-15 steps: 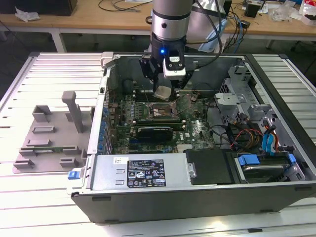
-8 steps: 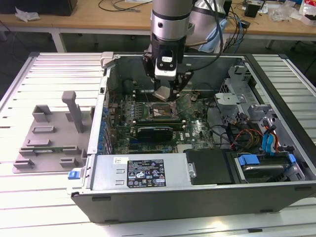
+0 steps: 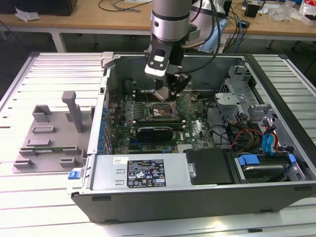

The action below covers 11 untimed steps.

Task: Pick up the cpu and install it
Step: 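Place the cpu into insertion slot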

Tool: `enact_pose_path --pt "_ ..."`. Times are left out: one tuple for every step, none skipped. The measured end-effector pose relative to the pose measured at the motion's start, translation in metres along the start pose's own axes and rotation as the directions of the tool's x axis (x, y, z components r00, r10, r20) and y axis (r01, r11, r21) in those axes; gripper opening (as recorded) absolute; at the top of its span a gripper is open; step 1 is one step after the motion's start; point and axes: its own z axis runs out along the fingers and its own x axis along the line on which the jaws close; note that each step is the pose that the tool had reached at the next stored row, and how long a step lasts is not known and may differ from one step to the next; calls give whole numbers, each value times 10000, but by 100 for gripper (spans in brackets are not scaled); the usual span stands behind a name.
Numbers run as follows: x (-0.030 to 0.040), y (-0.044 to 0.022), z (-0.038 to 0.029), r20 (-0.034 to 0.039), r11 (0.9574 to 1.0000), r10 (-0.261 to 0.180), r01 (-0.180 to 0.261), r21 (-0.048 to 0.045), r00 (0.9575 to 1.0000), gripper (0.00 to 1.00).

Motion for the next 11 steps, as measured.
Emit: enact_pose_path --pt "0 0 1 7 9999 169 -169 -1 9999 55" --pt "0 0 2 19 9991 431 -431 -1 9991 55" --pt "0 0 3 26 9982 605 -605 -2 9982 55" --pt "0 0 4 33 9971 767 -767 -3 9970 55" --pt "0 0 6 49 9936 1129 -1129 -5 9936 55" --pt "0 0 8 65 9885 1510 -1510 -7 9885 55" --pt "0 0 10 79 9832 1824 -1824 -10 9832 55" --pt "0 -1 12 96 9754 2206 -2206 -14 9753 55" --pt "0 -1 13 104 9705 2410 -2410 -16 9705 55" --pt "0 -1 15 113 9647 2635 -2635 -20 9646 55" --pt "0 -1 15 121 9596 2814 -2814 -22 9595 55"
